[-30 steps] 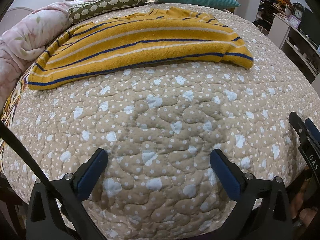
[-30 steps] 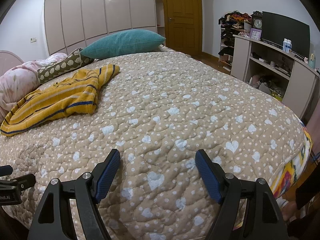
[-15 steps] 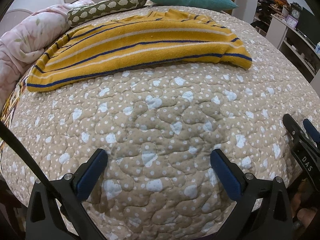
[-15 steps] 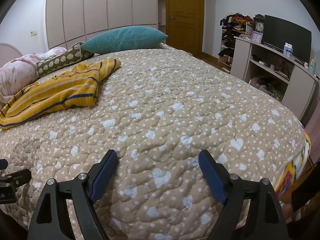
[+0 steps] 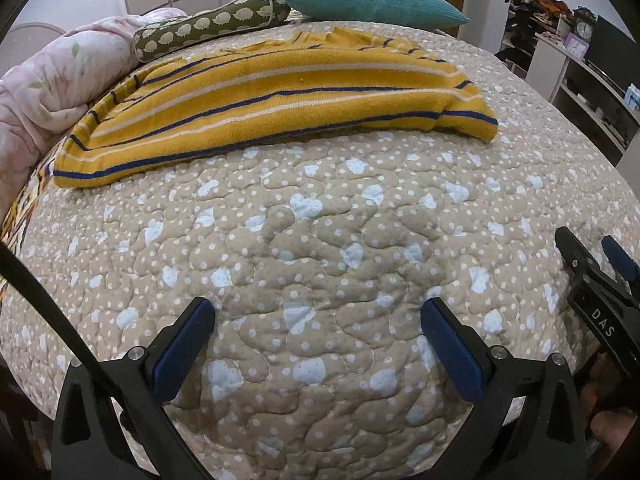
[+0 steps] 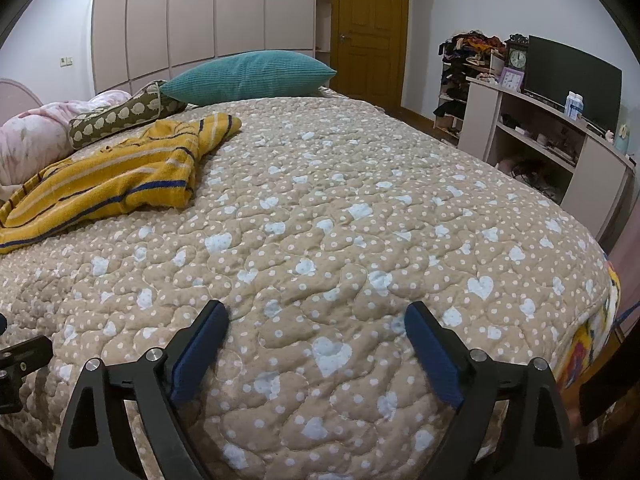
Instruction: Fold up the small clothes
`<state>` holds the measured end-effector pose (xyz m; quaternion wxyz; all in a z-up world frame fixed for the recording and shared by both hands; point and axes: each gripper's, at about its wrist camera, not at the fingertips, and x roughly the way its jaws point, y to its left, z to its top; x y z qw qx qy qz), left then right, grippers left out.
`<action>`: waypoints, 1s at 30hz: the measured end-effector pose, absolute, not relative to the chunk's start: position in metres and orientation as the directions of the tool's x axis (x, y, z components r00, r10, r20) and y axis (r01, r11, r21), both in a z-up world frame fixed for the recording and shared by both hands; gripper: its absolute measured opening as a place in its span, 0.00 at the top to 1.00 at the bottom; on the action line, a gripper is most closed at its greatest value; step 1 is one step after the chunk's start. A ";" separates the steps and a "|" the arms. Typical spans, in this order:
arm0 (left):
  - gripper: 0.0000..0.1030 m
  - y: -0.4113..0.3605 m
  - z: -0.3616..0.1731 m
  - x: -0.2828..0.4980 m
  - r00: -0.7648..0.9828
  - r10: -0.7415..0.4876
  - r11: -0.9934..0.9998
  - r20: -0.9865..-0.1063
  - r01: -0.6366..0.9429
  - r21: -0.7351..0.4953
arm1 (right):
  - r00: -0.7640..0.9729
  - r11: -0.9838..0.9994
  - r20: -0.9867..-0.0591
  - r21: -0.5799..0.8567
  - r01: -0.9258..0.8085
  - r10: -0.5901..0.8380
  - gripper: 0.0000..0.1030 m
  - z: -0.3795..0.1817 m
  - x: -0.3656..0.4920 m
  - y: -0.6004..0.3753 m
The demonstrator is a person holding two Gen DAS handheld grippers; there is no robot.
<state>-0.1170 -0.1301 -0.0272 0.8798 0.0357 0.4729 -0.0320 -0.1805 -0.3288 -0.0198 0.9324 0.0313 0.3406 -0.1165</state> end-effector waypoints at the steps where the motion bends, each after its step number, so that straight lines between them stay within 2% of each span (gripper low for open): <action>1: 0.00 -0.130 -0.027 -0.118 0.552 -0.023 0.995 -0.834 0.091 0.033 | 0.740 0.970 -0.642 -0.023 0.240 -0.198 0.09 -0.020 -0.180 -0.329; 12: 0.00 -0.126 -0.024 -0.125 0.570 -0.063 0.988 -0.819 0.154 0.031 | 0.734 0.966 -0.646 -0.025 0.255 -0.211 0.07 -0.021 -0.177 -0.327; 16: 0.00 -0.118 -0.013 -0.137 0.584 -0.097 0.989 -0.806 0.149 -0.011 | 0.730 0.964 -0.648 -0.022 0.267 -0.217 0.06 -0.022 -0.177 -0.327; 30: 0.00 -0.089 0.052 -0.161 0.732 -0.119 0.992 -0.671 0.109 -0.057 | 0.711 0.953 -0.663 -0.011 0.303 -0.234 0.00 -0.023 -0.164 -0.324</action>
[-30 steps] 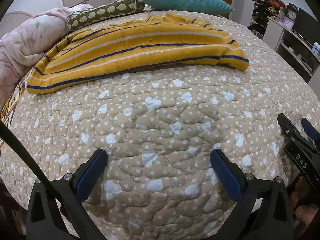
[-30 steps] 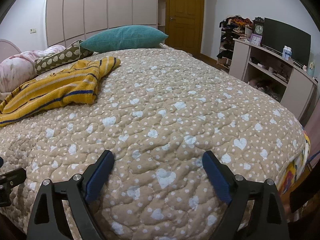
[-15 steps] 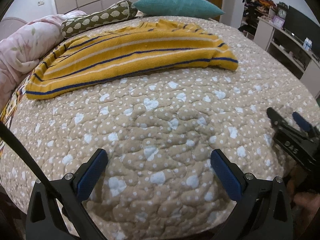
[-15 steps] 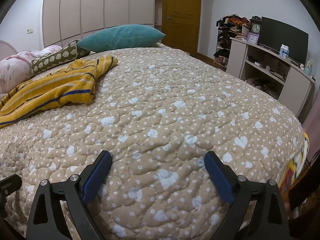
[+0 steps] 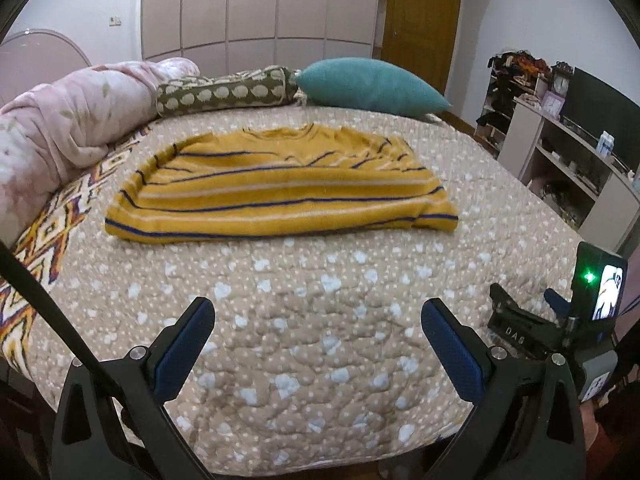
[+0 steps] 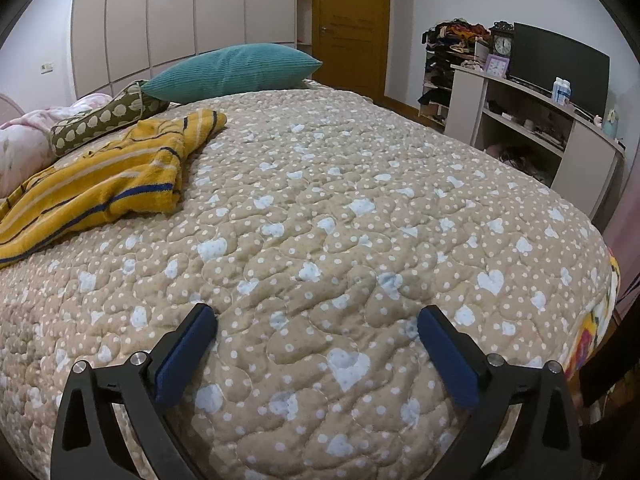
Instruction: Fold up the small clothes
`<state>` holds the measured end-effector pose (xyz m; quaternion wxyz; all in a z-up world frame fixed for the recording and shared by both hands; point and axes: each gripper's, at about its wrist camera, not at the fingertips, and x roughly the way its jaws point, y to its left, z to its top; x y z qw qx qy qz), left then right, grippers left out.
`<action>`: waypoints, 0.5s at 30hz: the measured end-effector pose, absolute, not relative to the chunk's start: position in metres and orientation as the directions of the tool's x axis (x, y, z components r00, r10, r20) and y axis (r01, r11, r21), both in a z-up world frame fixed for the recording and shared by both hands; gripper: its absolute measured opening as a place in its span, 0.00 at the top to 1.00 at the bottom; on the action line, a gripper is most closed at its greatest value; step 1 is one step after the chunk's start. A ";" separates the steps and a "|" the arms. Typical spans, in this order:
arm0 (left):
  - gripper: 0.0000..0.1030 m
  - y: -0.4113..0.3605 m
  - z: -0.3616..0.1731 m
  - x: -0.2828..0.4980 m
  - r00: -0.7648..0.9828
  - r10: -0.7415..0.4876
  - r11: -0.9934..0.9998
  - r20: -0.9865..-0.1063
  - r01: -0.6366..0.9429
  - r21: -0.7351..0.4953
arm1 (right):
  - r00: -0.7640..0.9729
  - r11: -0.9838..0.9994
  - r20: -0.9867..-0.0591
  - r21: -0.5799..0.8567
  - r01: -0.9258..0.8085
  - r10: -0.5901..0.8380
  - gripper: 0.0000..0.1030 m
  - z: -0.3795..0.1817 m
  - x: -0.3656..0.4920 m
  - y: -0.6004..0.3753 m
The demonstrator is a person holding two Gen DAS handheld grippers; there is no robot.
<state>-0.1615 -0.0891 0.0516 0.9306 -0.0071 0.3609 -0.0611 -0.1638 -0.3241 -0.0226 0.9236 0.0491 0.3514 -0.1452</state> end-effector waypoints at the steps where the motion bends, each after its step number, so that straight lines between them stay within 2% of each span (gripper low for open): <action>1: 0.00 -0.089 0.052 -0.162 0.734 -0.120 0.992 -0.668 0.111 -0.057 | 0.714 0.954 -0.661 -0.012 0.299 -0.232 0.00 -0.023 -0.165 -0.324; 15: 0.00 -0.089 0.040 -0.168 0.740 -0.121 0.992 -0.662 0.108 -0.061 | 0.739 0.958 -0.631 -0.019 0.287 -0.234 0.00 -0.026 -0.174 -0.322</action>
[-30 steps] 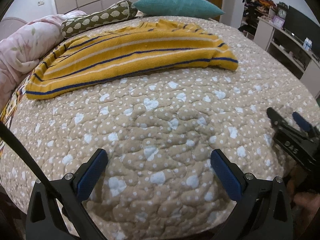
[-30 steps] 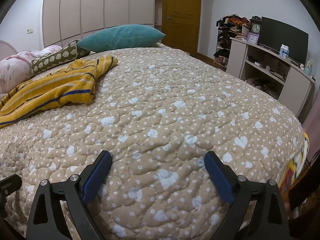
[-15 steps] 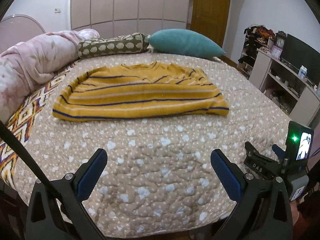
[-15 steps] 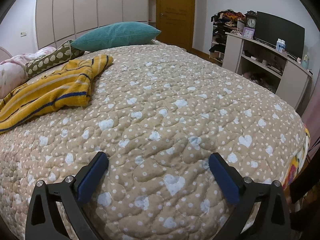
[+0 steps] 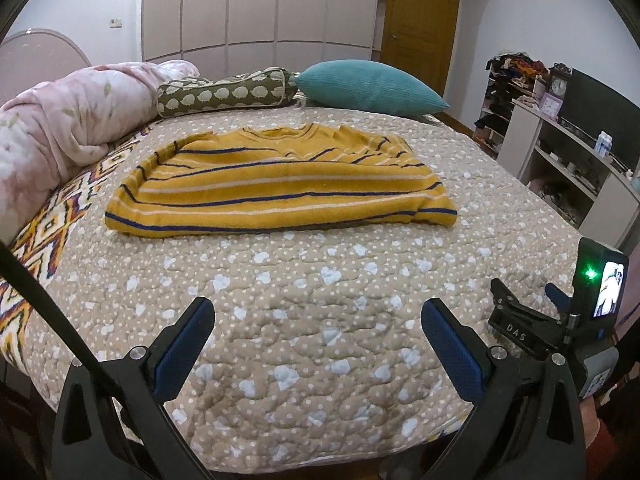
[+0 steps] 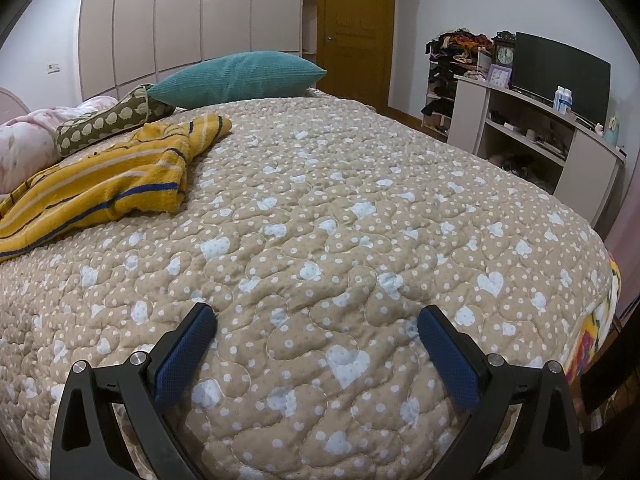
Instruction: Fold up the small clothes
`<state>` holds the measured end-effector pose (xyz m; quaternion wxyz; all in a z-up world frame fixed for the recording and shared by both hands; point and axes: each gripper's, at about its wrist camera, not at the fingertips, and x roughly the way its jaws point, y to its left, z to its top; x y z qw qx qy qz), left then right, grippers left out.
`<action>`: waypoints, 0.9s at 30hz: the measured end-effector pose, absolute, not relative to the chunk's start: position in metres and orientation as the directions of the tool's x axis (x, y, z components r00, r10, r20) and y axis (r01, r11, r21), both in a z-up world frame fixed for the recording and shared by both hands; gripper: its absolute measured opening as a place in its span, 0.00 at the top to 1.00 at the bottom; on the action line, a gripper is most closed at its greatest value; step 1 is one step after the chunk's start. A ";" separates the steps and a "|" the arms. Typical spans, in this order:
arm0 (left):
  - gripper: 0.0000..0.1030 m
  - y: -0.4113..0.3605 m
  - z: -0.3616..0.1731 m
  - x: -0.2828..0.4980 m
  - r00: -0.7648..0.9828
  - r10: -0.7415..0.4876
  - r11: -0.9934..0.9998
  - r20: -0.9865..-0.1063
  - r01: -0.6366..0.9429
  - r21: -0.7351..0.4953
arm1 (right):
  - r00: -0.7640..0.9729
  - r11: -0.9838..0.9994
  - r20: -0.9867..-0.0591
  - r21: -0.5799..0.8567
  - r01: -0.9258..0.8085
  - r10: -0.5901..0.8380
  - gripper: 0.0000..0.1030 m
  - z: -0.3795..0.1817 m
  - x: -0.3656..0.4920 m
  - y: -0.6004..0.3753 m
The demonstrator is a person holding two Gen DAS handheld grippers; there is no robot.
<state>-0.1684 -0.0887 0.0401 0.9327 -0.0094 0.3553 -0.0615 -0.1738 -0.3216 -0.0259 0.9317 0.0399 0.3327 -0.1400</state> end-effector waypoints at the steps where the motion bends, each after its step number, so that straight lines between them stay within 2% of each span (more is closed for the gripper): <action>1: 0.00 -0.087 0.039 -0.169 0.741 -0.120 0.992 -0.661 0.106 -0.061 | 0.738 0.957 -0.632 -0.018 0.288 -0.234 0.00 -0.026 -0.173 -0.322; 27: 0.00 -0.051 0.036 -0.173 0.751 -0.138 0.988 -0.646 0.060 -0.142 | 0.744 0.960 -0.626 -0.026 0.280 -0.234 0.00 -0.025 -0.175 -0.321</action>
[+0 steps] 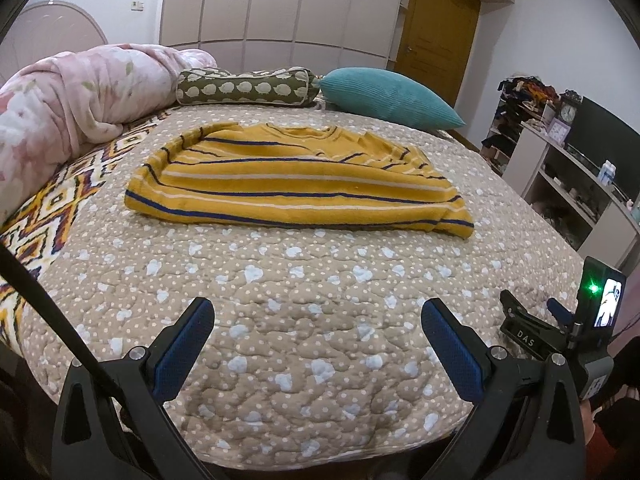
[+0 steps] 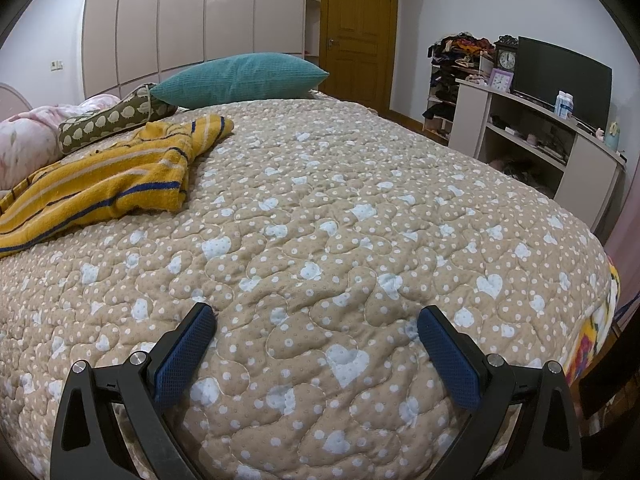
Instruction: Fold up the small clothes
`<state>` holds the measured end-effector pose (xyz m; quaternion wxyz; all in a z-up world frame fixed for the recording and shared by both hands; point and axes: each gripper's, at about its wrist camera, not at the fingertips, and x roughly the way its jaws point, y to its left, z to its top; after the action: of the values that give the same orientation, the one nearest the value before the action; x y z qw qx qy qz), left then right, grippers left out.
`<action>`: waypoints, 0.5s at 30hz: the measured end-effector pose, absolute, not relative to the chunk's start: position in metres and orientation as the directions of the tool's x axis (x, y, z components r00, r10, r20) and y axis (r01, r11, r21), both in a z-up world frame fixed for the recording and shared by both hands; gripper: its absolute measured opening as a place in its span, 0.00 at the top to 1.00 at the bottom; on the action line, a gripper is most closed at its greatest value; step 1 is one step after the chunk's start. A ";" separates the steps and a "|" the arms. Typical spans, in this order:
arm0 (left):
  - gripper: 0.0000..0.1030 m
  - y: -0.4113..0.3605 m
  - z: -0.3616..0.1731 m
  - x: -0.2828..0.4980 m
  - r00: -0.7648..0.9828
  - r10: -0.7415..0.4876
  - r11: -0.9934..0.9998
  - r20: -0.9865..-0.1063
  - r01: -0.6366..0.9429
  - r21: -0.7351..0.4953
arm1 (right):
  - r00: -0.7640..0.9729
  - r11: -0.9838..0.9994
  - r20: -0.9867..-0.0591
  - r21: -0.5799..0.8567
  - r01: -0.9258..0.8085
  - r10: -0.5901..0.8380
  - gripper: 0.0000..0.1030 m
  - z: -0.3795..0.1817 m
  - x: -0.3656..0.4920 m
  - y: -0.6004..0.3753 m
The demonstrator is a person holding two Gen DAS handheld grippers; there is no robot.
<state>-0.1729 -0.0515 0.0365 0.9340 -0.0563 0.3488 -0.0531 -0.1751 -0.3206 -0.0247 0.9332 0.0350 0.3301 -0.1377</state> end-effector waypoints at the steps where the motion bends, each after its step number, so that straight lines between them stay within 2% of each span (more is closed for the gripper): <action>1: 0.00 -0.051 0.037 -0.173 0.751 -0.138 0.988 -0.645 0.059 -0.142 | 0.744 0.960 -0.625 -0.026 0.280 -0.234 0.00 -0.025 -0.175 -0.321; 15: 0.00 -0.051 0.033 -0.171 0.739 -0.139 0.988 -0.659 0.058 -0.143 | 0.746 0.960 -0.624 -0.027 0.279 -0.234 0.00 -0.025 -0.175 -0.320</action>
<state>-0.1713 -0.0508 0.0325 0.9308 -0.0566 0.3572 -0.0527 -0.1754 -0.3201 -0.0247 0.9336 0.0341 0.3292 -0.1374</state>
